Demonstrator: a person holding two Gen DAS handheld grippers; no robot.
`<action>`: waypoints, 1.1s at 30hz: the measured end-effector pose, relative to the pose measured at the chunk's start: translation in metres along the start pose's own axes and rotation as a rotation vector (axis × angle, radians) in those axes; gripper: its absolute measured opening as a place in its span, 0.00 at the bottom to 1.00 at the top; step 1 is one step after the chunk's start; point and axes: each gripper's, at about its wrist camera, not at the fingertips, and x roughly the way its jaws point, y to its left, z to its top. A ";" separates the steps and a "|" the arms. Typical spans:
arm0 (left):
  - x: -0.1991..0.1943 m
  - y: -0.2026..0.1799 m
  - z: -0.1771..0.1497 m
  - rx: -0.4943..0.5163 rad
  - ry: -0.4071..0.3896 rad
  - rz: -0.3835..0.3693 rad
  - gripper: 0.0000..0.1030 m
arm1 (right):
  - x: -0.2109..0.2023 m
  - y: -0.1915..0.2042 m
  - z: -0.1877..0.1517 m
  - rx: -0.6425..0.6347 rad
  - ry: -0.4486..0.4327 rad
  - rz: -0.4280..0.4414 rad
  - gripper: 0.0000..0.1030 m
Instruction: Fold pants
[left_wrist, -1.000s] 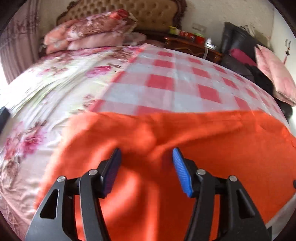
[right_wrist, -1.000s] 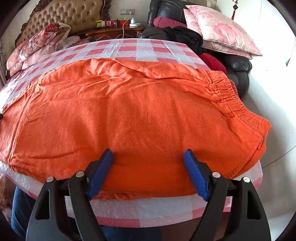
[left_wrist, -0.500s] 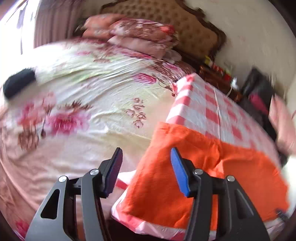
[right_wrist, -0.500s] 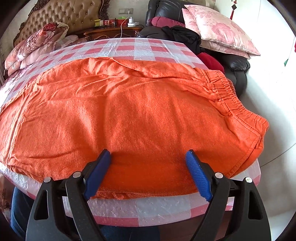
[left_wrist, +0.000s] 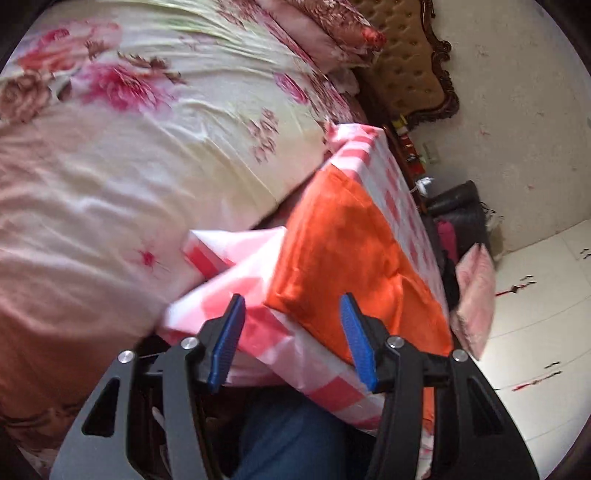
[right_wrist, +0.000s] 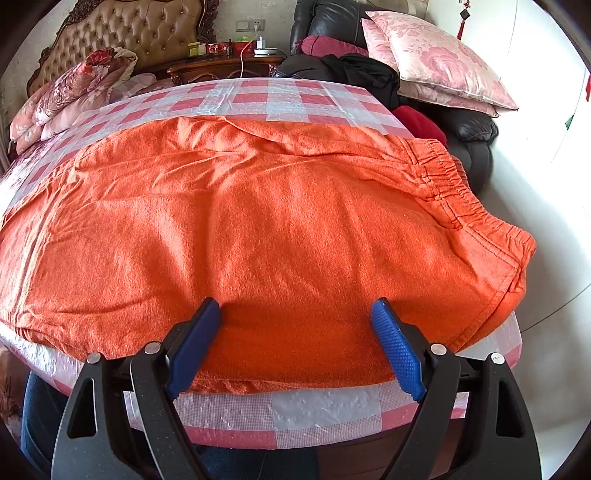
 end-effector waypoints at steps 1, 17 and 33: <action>0.002 -0.003 0.000 0.020 0.003 0.031 0.18 | 0.000 0.000 0.000 0.000 -0.001 -0.001 0.79; -0.030 -0.046 0.012 0.224 -0.217 0.219 0.36 | -0.001 0.000 -0.002 0.002 -0.006 0.000 0.80; 0.154 -0.166 0.021 0.789 -0.008 0.369 0.07 | -0.001 -0.003 -0.002 0.003 -0.002 0.009 0.80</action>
